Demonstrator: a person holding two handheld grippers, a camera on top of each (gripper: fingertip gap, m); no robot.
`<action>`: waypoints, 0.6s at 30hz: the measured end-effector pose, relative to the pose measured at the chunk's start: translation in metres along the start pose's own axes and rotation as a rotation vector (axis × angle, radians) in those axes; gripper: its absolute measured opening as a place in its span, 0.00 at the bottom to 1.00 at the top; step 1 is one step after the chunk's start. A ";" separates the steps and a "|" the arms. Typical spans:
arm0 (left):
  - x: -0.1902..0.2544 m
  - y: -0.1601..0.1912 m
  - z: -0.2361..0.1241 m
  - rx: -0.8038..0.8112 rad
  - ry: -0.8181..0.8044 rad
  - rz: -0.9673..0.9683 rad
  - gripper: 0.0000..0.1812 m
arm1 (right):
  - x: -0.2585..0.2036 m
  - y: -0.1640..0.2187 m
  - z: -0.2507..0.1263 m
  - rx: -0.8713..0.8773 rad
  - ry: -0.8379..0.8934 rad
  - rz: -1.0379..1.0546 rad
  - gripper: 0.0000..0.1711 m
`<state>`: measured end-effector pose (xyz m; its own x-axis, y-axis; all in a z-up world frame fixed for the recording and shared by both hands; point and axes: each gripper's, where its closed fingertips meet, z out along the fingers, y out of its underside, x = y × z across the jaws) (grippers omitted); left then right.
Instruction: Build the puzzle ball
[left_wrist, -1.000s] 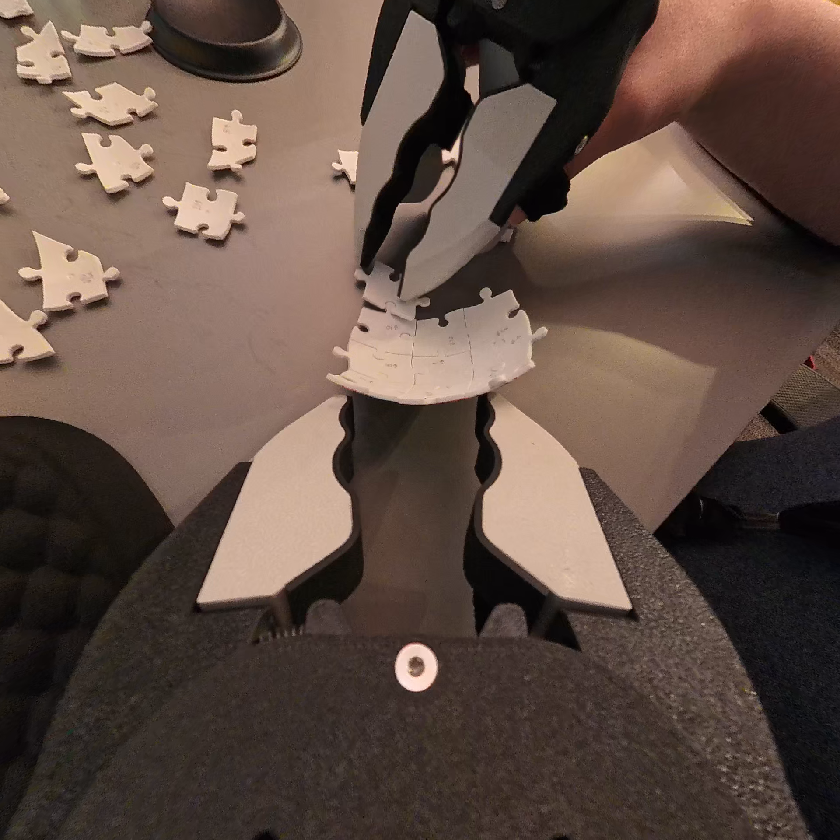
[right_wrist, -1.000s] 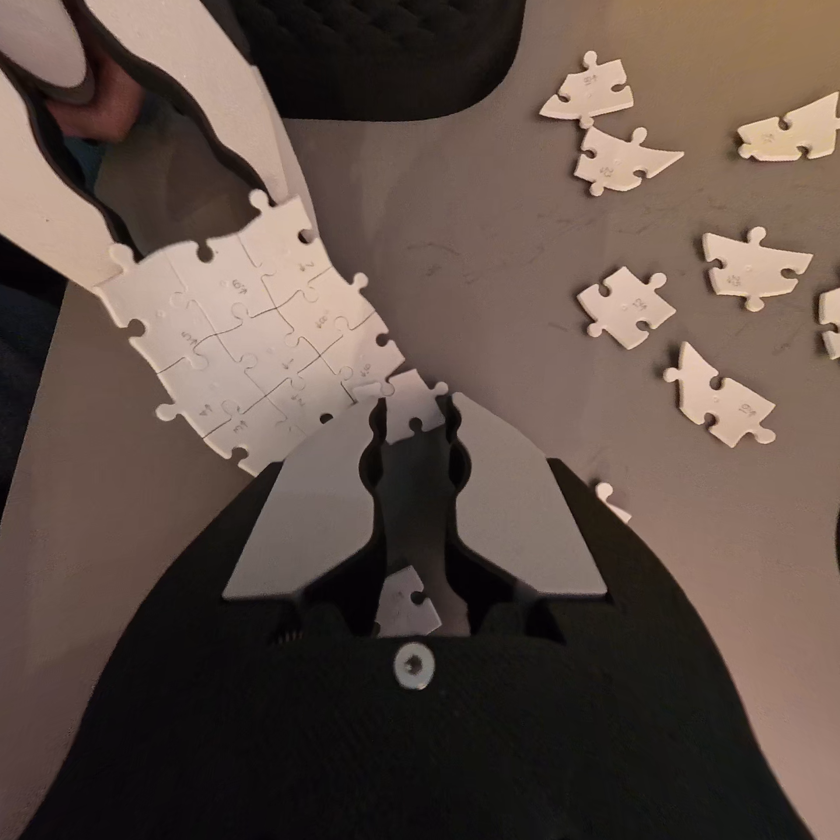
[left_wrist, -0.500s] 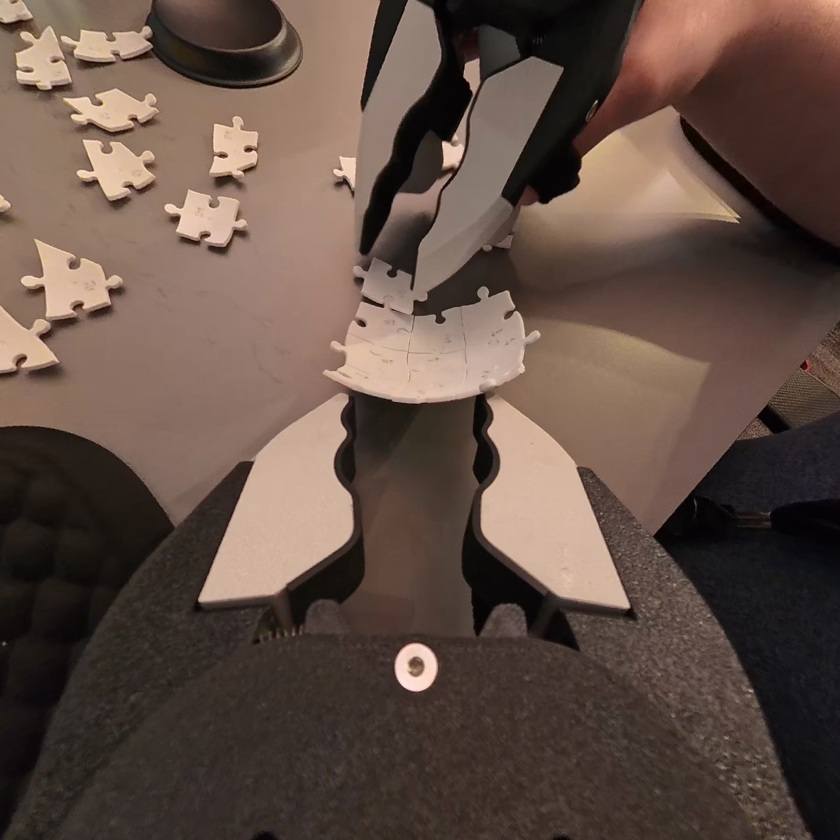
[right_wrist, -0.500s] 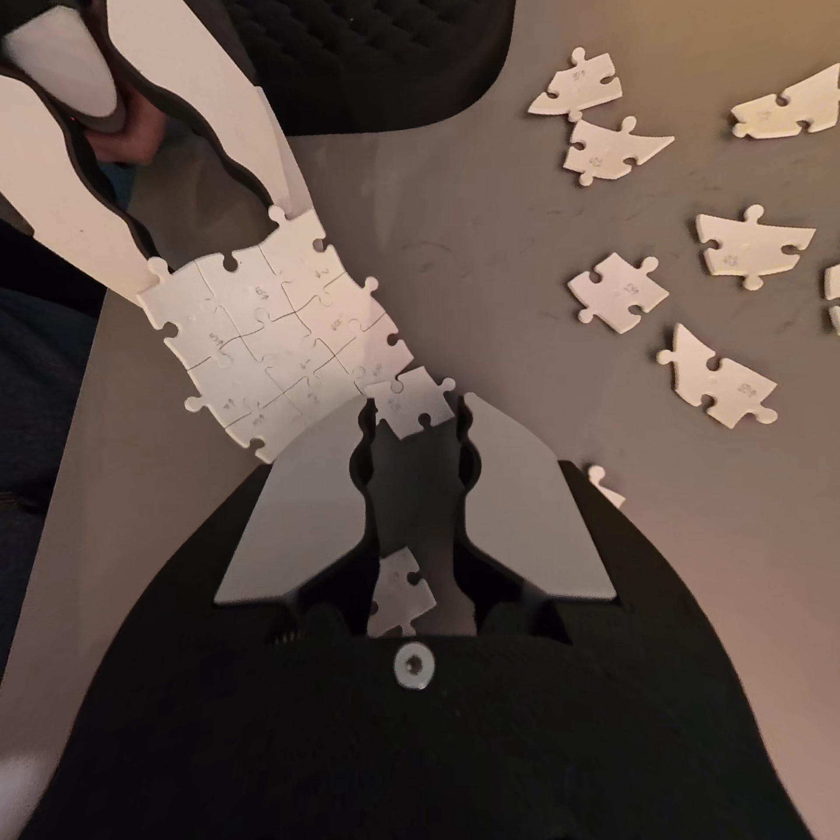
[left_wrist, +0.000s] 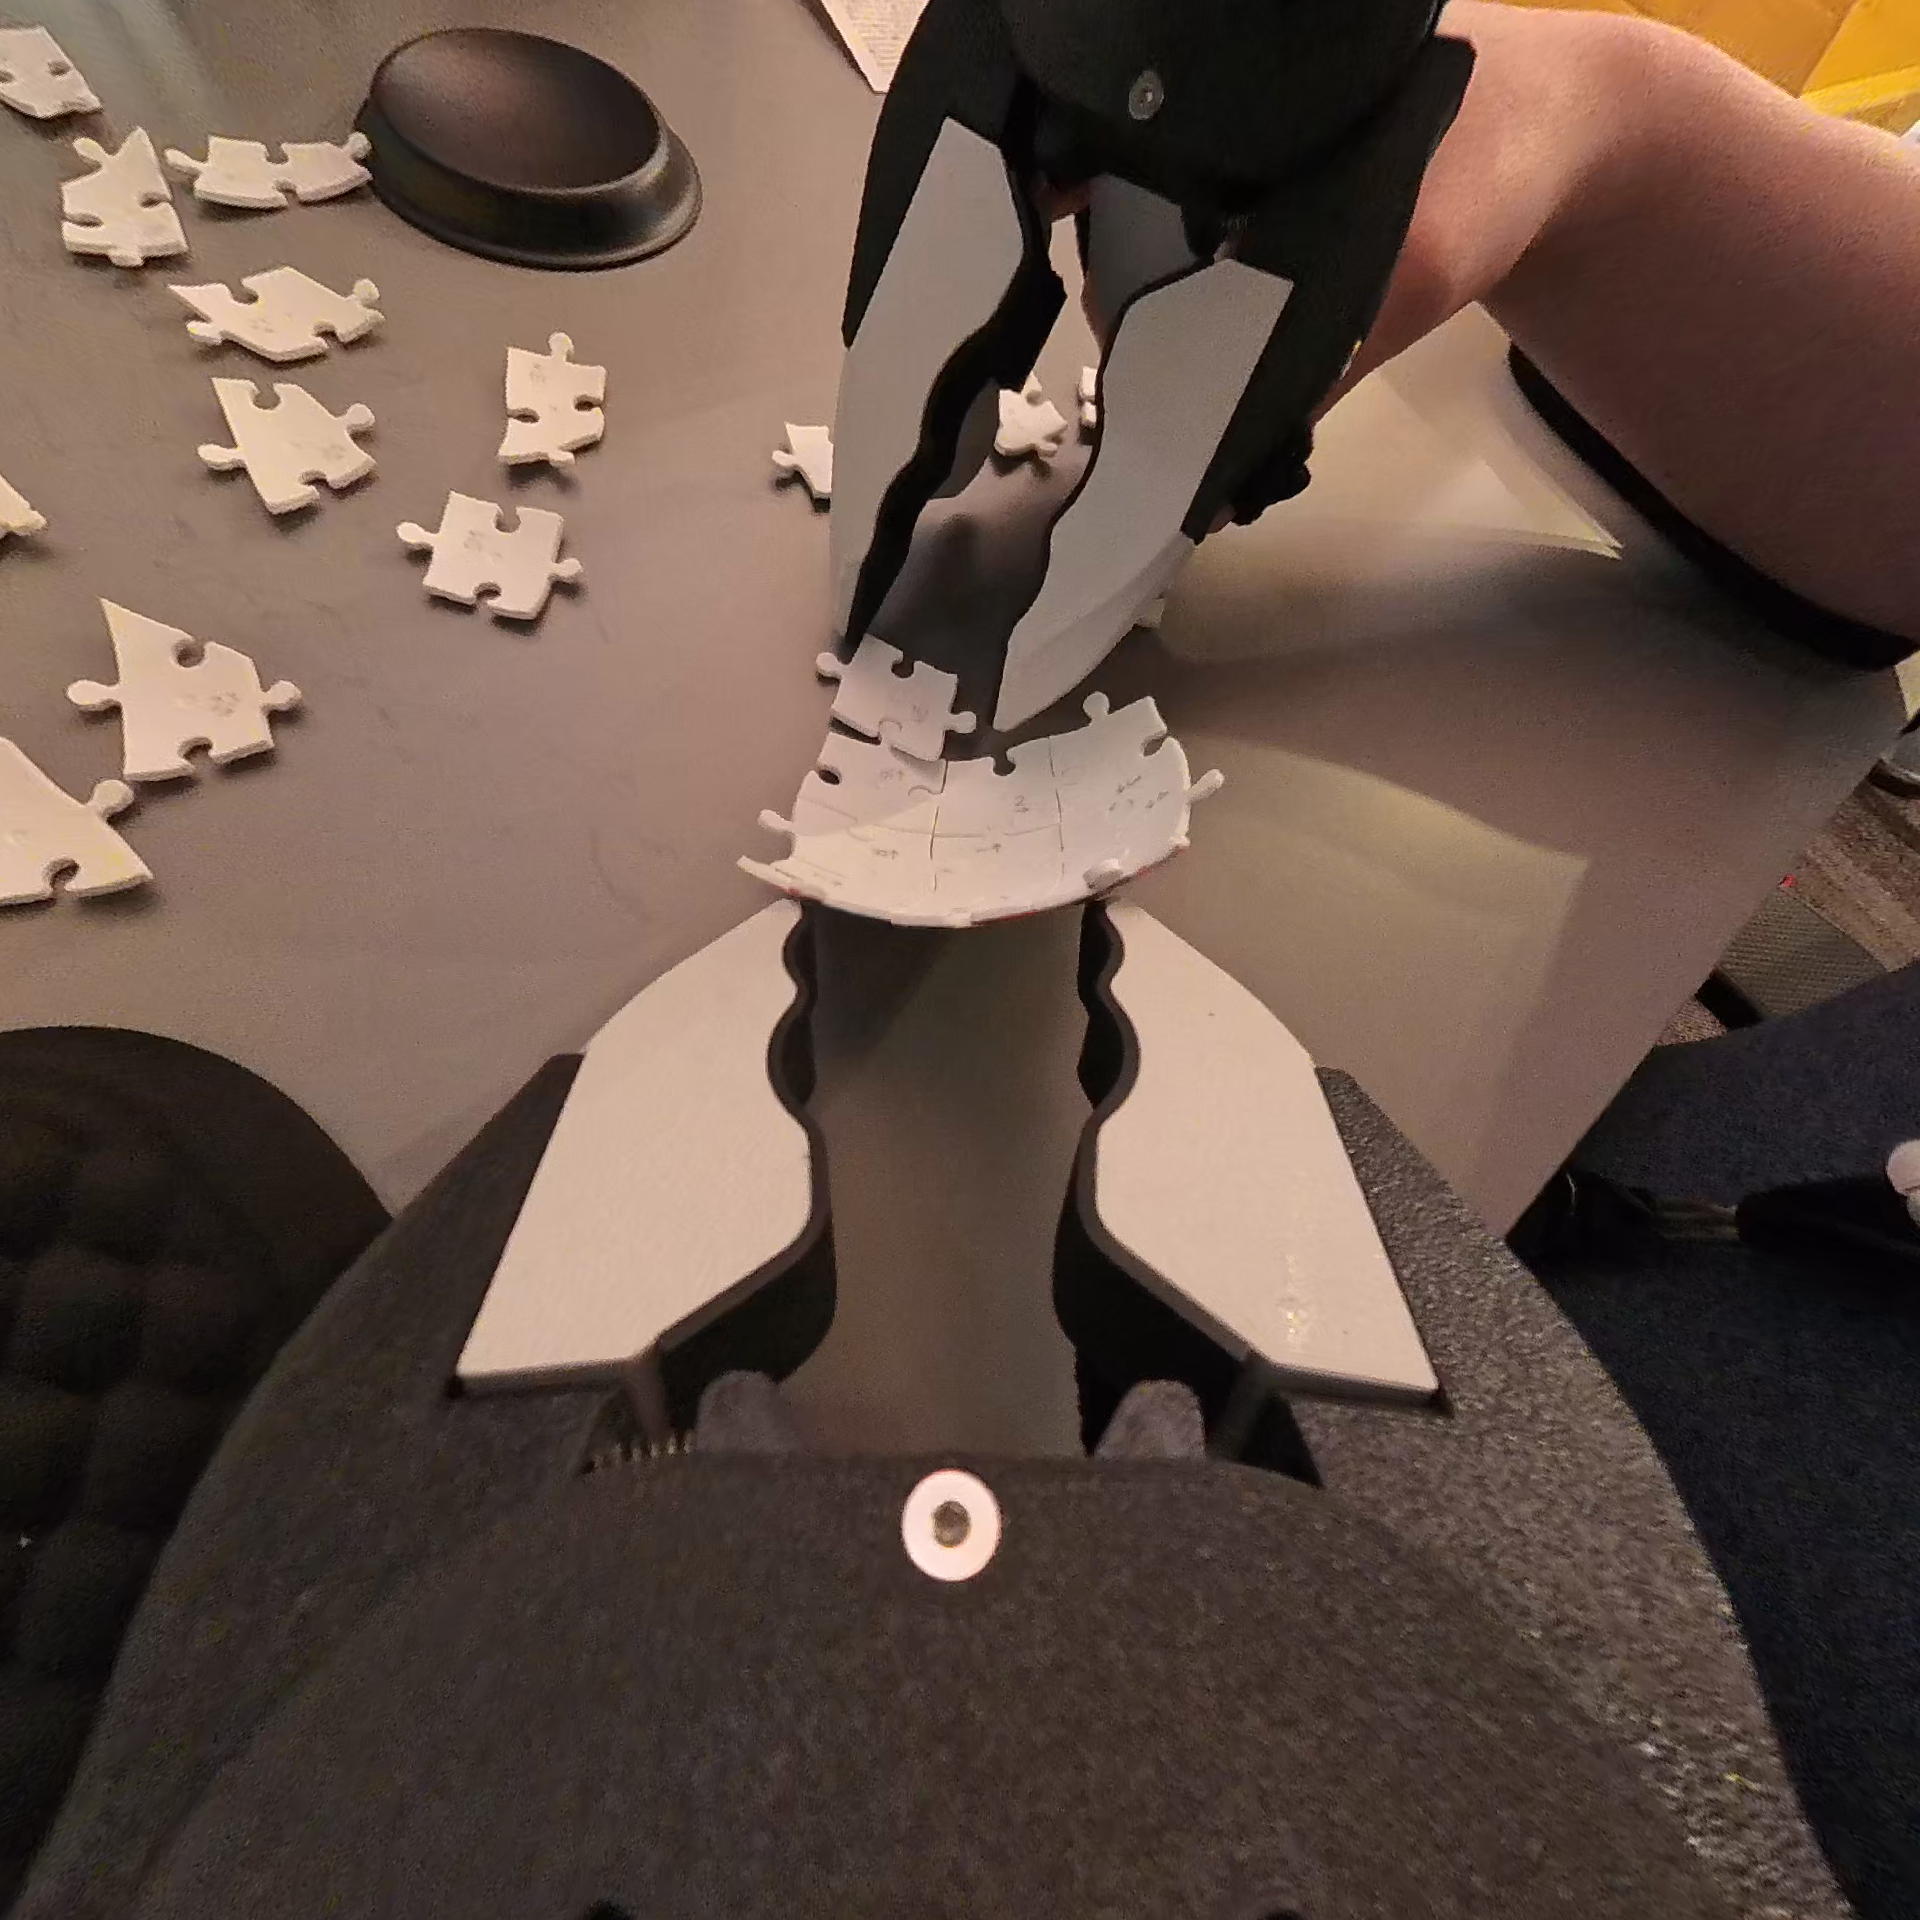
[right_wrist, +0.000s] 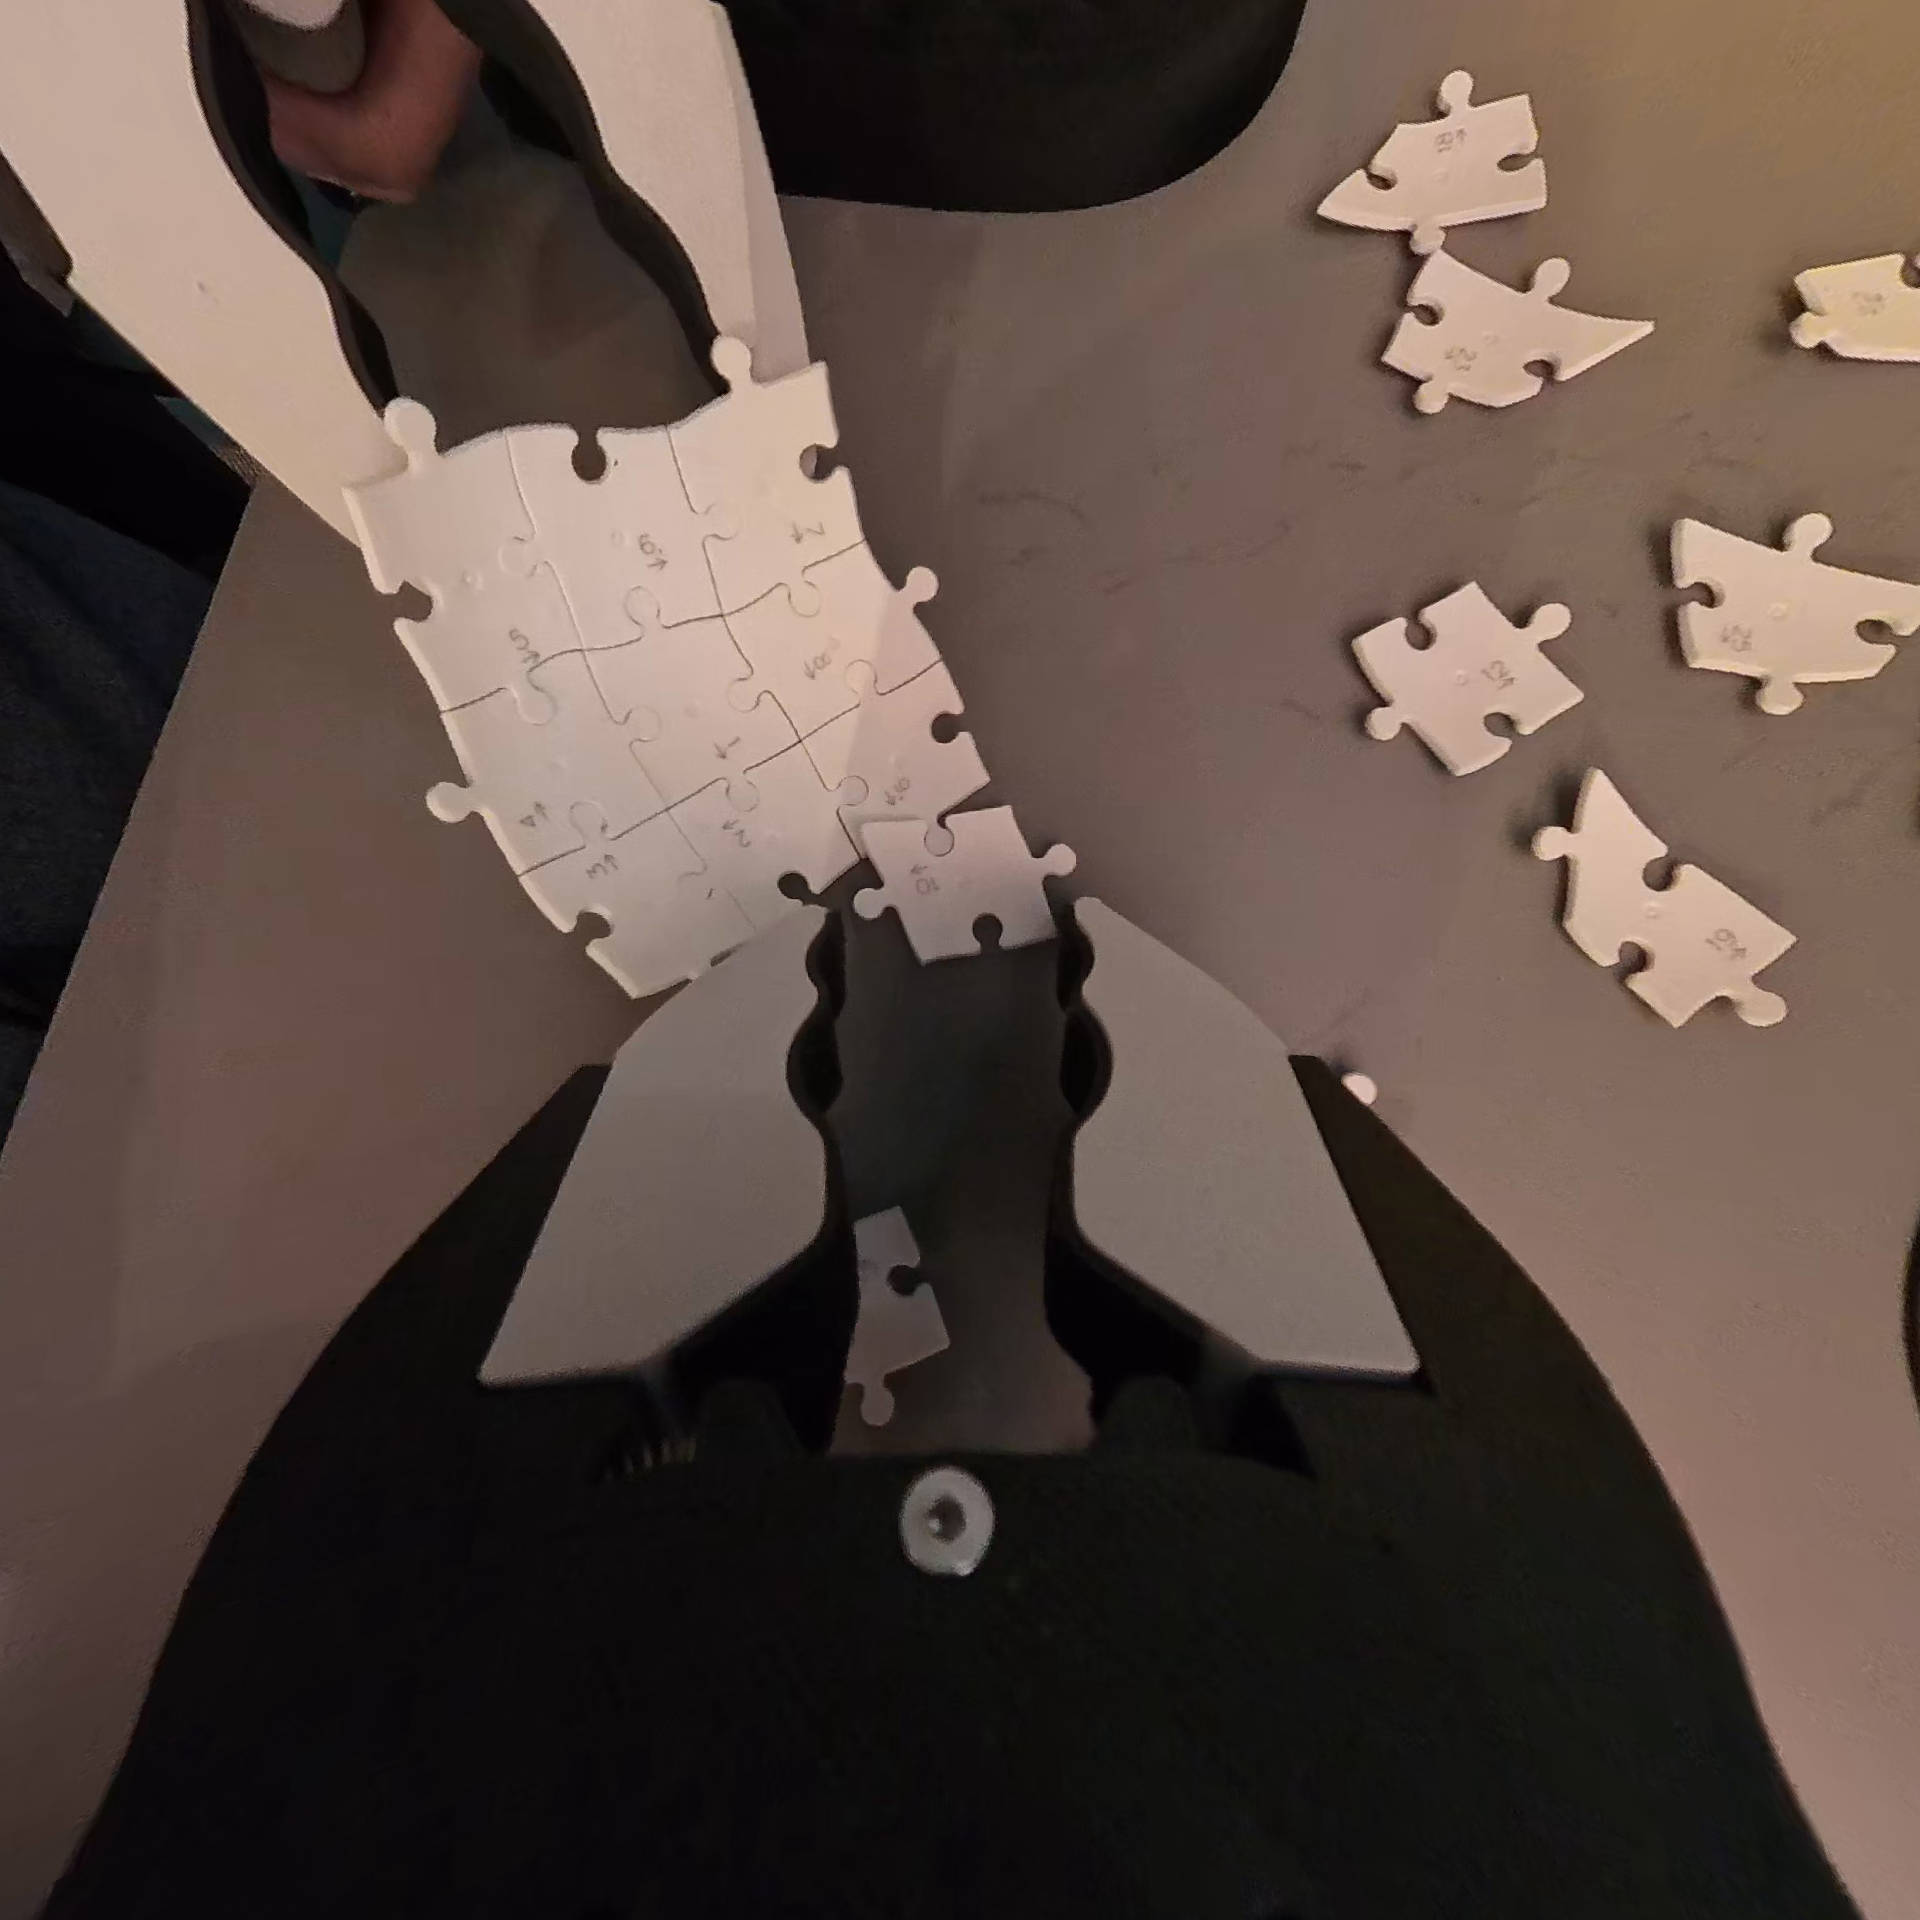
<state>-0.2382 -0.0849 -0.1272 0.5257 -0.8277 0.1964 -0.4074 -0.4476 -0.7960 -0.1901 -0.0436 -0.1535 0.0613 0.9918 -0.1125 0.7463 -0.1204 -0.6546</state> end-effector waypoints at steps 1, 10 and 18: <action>-0.001 0.000 0.000 -0.001 0.000 0.001 0.26 | 0.001 0.000 0.000 -0.002 0.001 -0.006 0.24; -0.002 -0.001 0.001 -0.011 0.021 0.011 0.26 | 0.005 0.001 -0.001 -0.040 -0.014 -0.120 0.19; -0.001 -0.001 0.000 -0.024 0.051 0.007 0.26 | 0.005 0.003 0.000 -0.067 -0.031 -0.171 0.16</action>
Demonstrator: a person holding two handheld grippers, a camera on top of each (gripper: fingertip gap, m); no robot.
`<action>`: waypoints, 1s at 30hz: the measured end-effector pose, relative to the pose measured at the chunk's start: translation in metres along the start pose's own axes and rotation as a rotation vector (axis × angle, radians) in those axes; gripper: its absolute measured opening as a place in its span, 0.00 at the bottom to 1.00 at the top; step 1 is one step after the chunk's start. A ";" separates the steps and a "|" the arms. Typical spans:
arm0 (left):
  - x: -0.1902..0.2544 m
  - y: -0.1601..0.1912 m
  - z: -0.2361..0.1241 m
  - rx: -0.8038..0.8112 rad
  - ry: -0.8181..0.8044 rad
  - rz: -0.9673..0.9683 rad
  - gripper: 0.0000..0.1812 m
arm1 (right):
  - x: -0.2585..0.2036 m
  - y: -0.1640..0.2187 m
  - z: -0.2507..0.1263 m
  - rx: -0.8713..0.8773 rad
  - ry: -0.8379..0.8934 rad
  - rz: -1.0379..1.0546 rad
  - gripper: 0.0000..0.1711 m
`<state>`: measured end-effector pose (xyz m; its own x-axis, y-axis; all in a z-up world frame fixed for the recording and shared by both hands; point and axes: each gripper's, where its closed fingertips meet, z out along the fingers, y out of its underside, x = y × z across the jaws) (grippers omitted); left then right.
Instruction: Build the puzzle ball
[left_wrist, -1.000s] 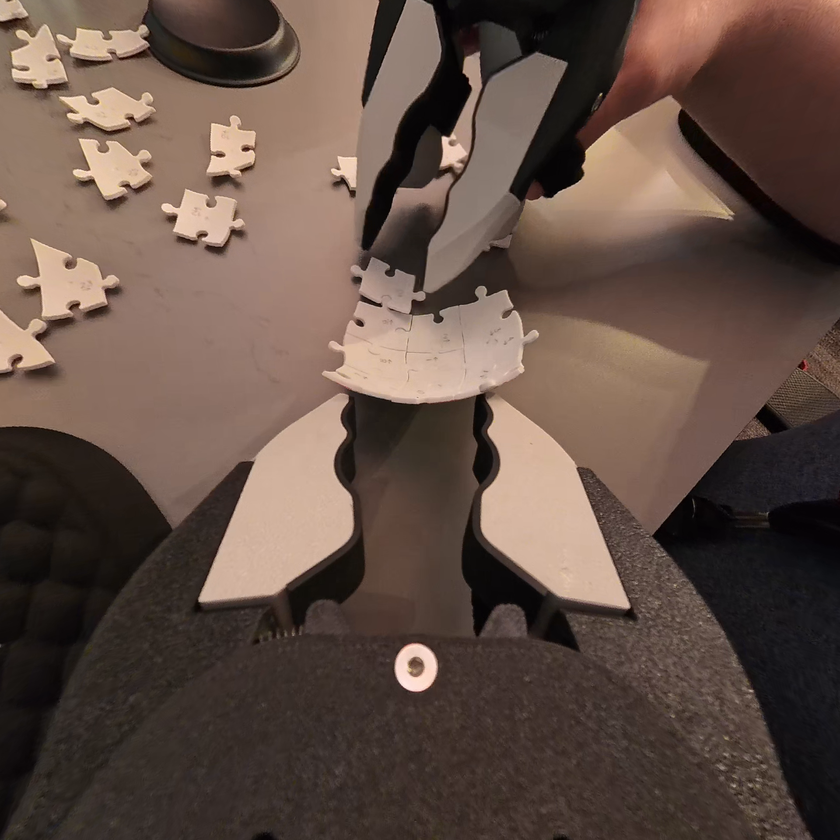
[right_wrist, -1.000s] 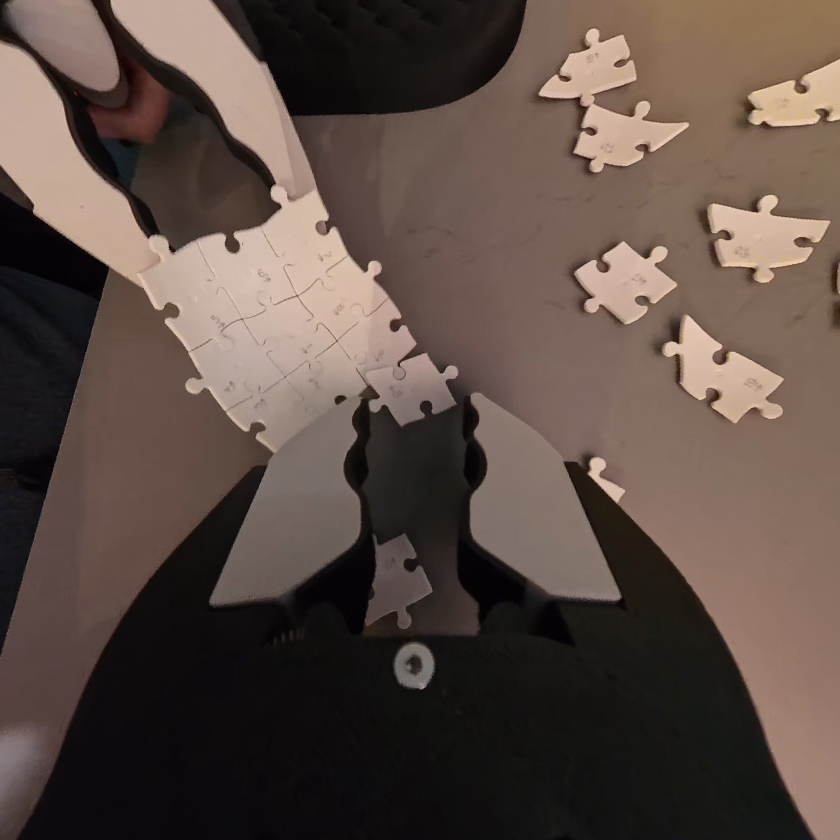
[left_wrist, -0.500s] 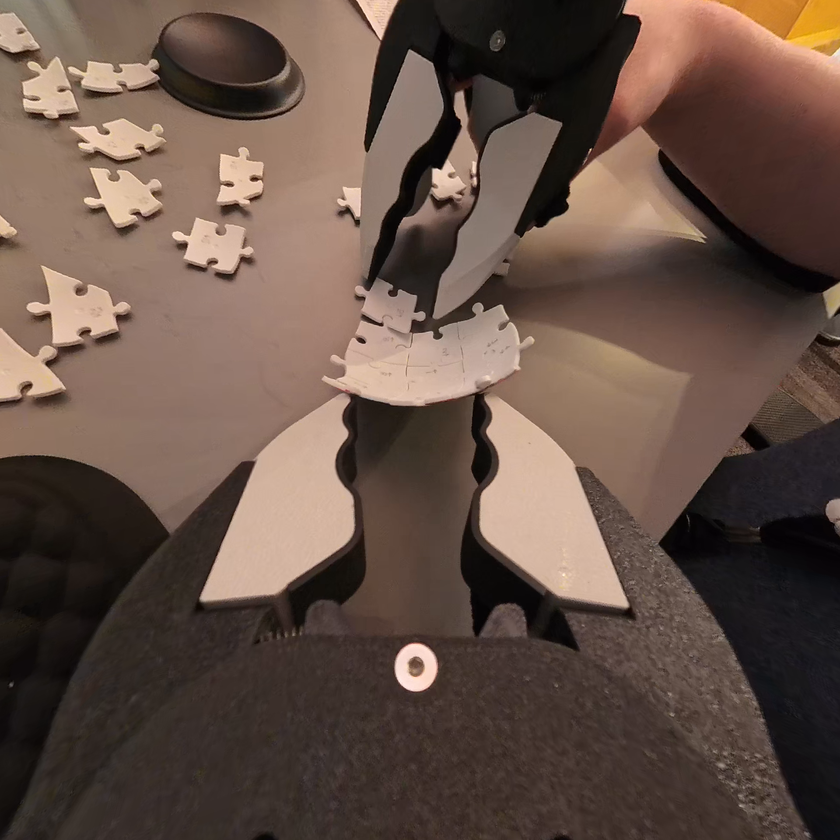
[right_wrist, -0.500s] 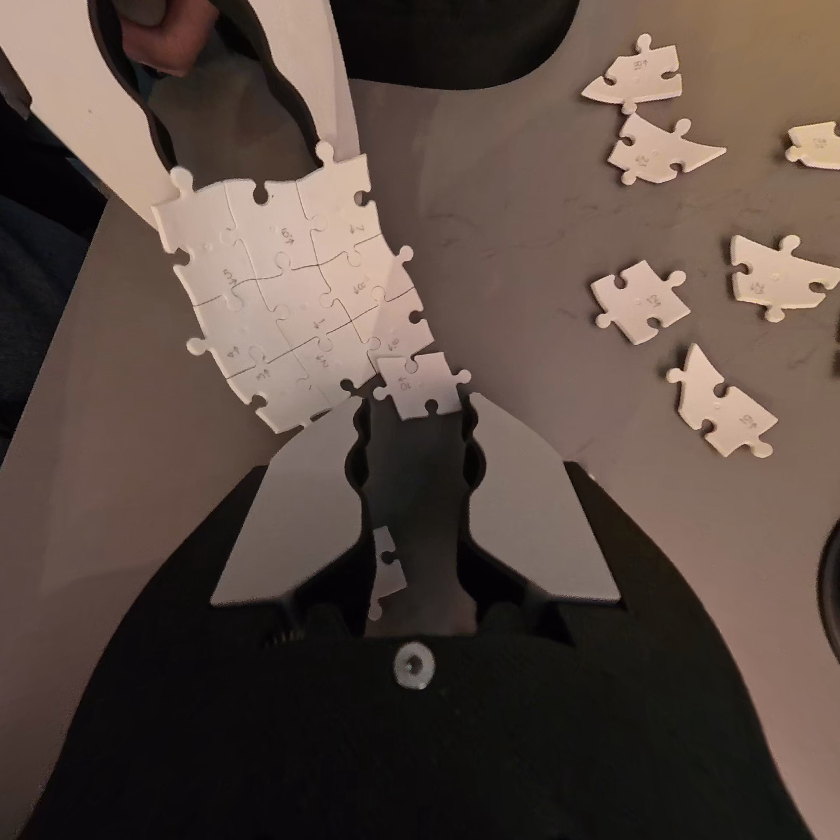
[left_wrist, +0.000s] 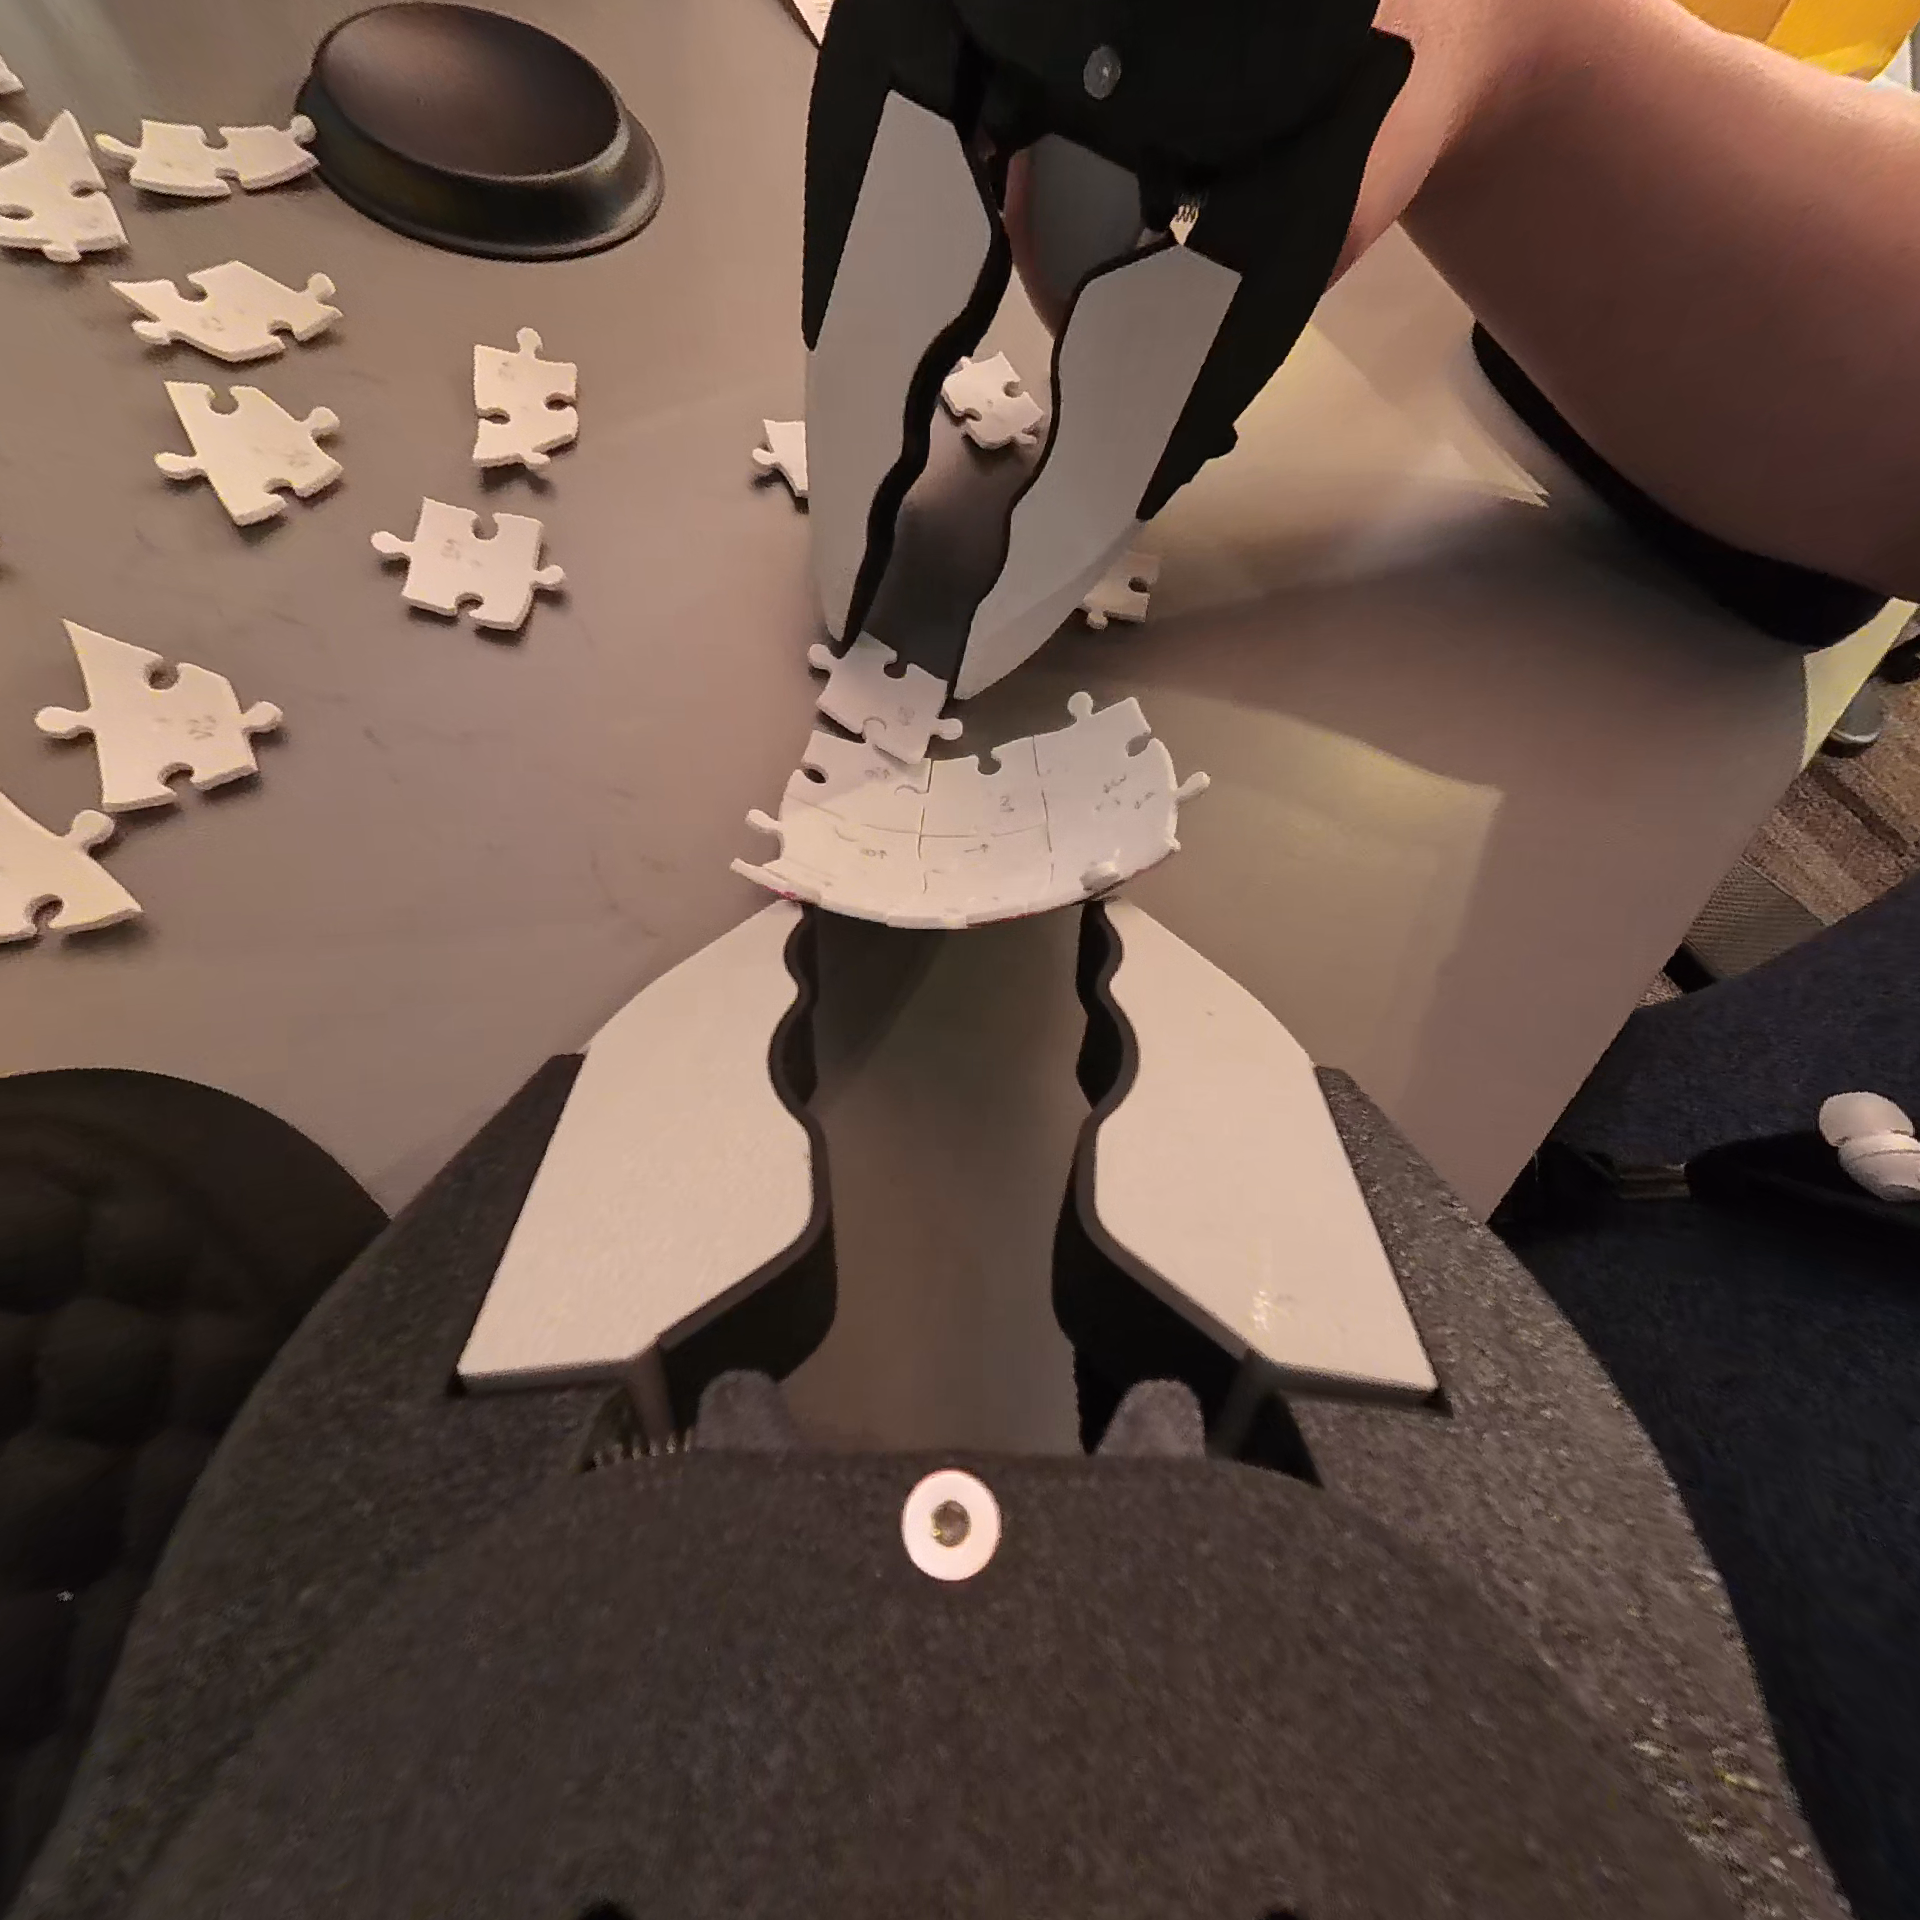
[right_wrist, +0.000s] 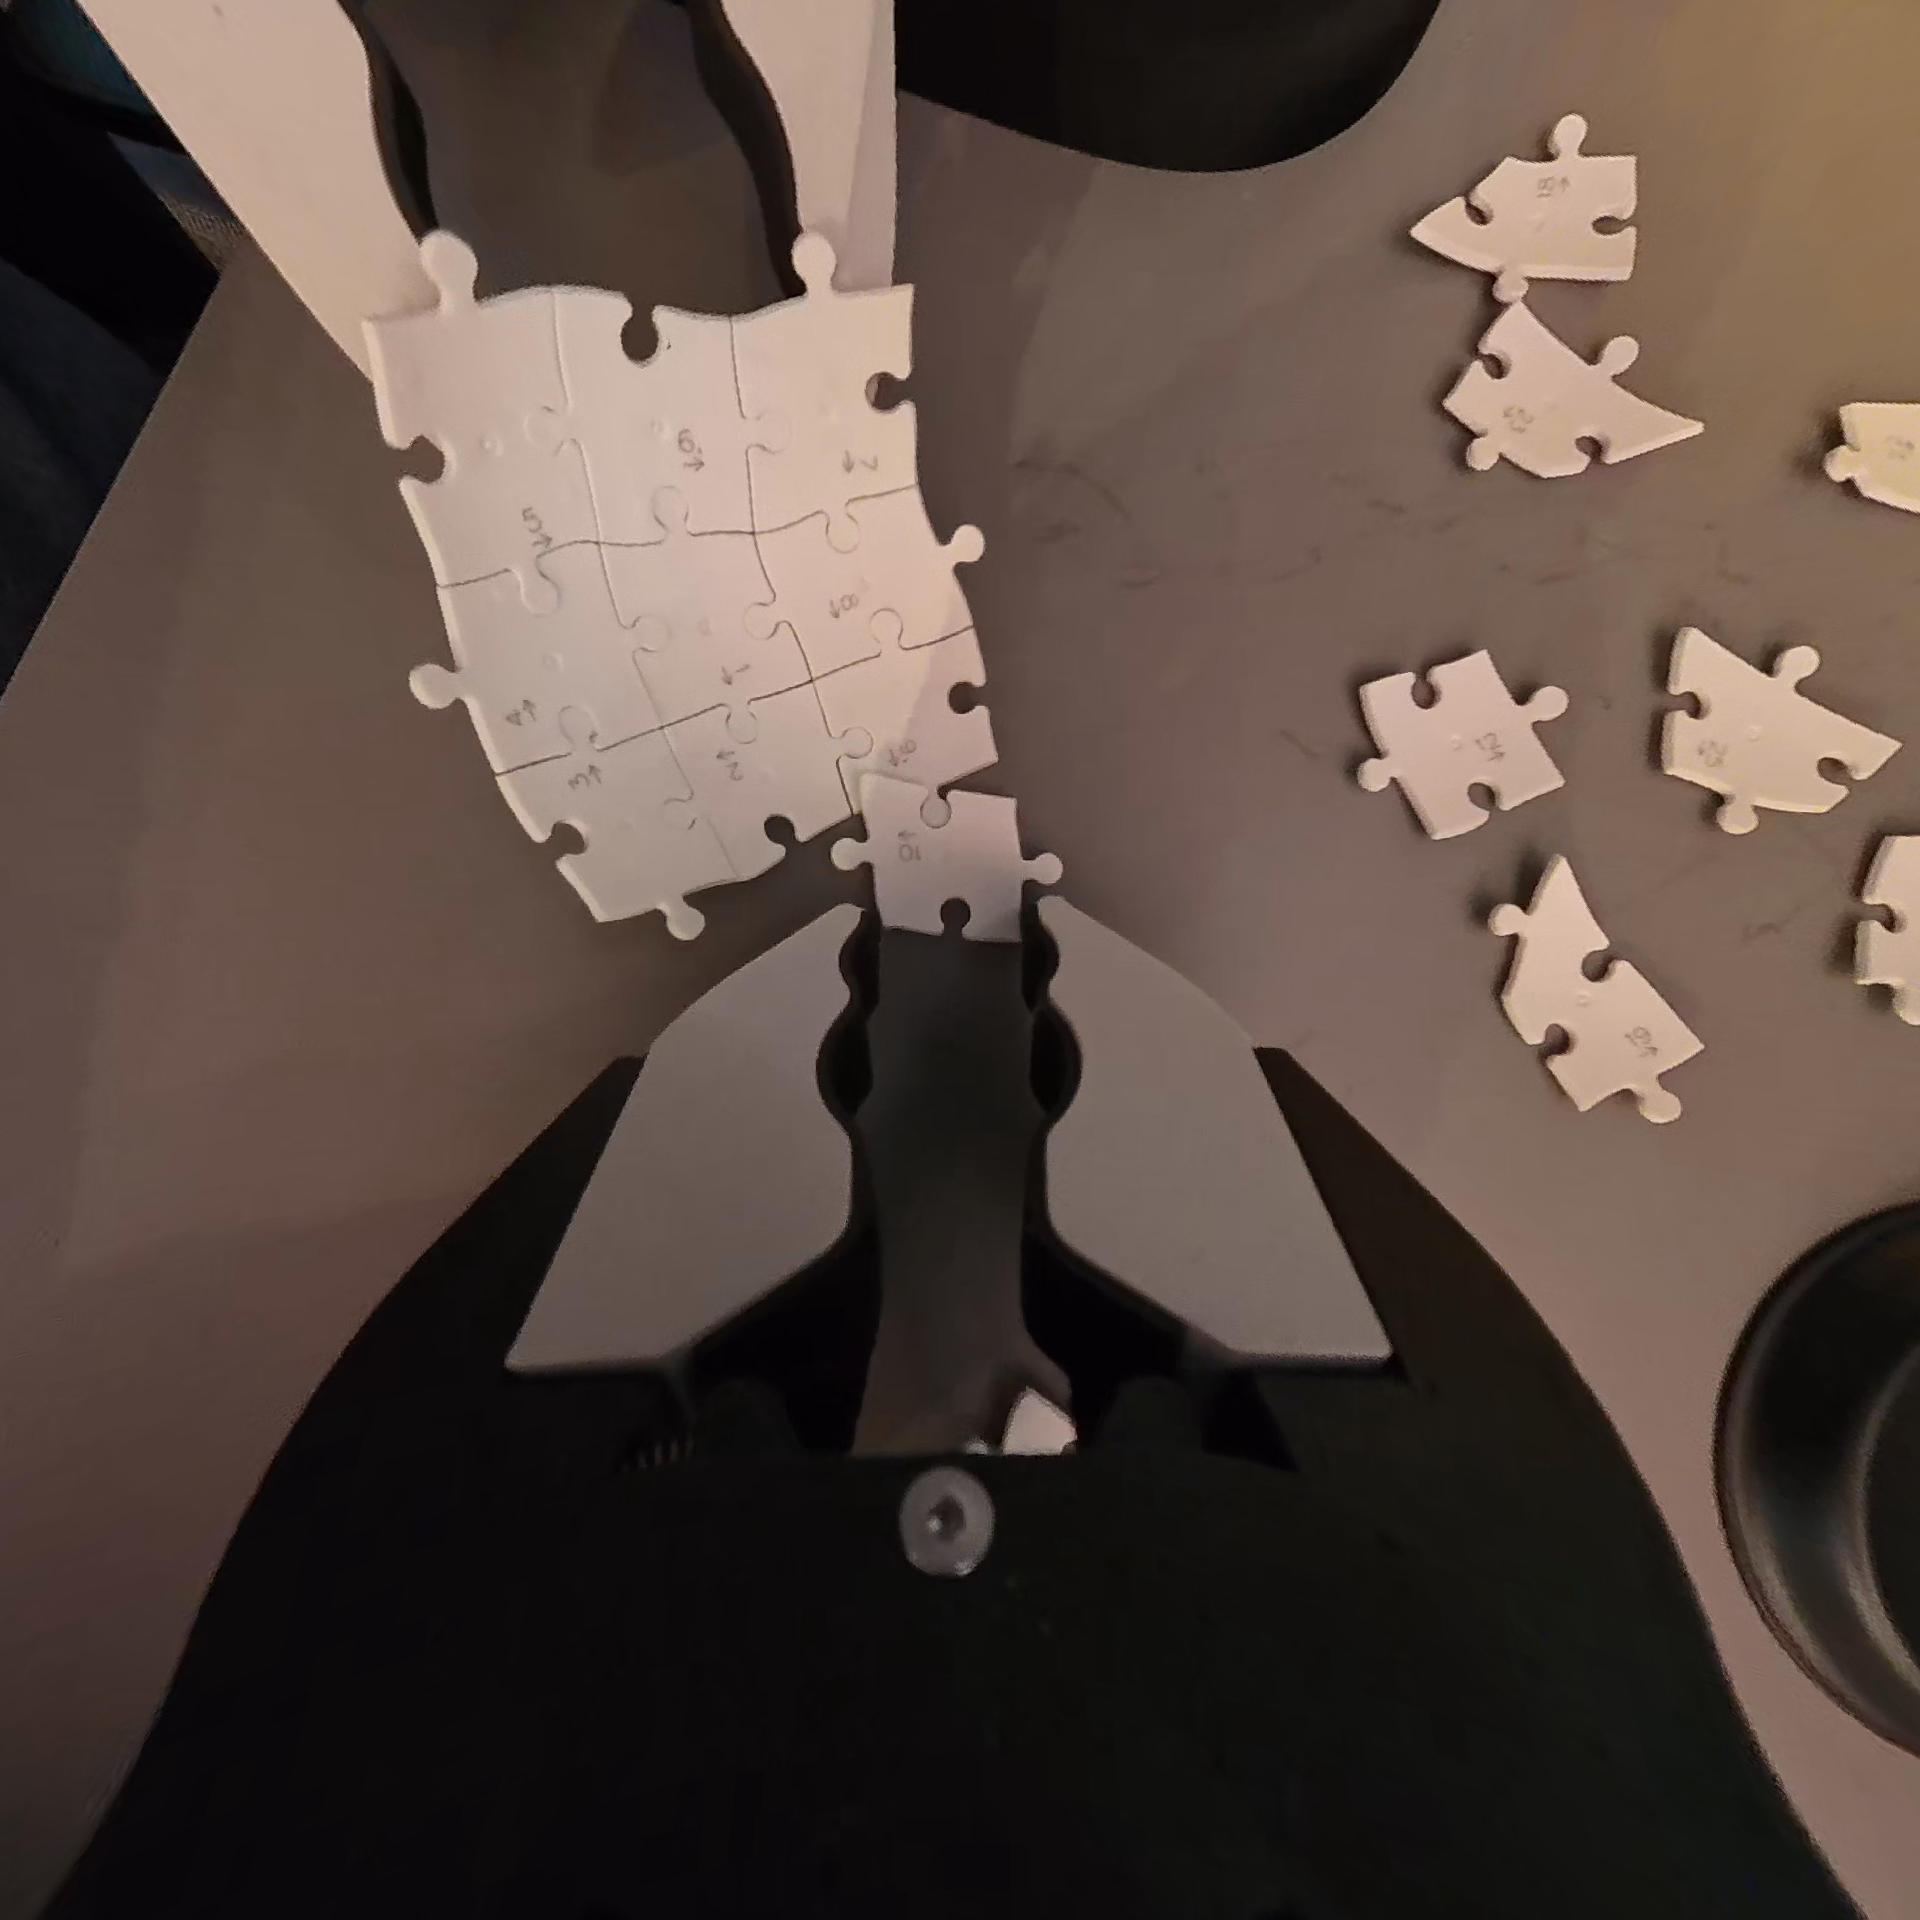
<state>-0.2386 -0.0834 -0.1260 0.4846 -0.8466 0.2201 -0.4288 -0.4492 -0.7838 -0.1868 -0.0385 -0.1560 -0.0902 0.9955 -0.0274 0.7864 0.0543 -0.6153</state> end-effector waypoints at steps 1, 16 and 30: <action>0.000 0.000 0.000 -0.003 0.004 -0.001 0.26 | 0.000 0.000 0.000 0.000 -0.004 0.007 0.16; 0.001 -0.005 -0.002 0.015 0.051 -0.023 0.26 | 0.000 0.003 -0.002 -0.067 -0.003 -0.054 0.16; 0.003 -0.009 -0.004 -0.011 0.148 -0.002 0.26 | 0.006 0.006 -0.006 -0.164 0.022 -0.235 0.16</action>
<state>-0.2361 -0.0825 -0.1160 0.3683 -0.8781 0.3053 -0.4367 -0.4534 -0.7770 -0.1793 -0.0321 -0.1549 -0.2697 0.9556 0.1187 0.8340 0.2934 -0.4673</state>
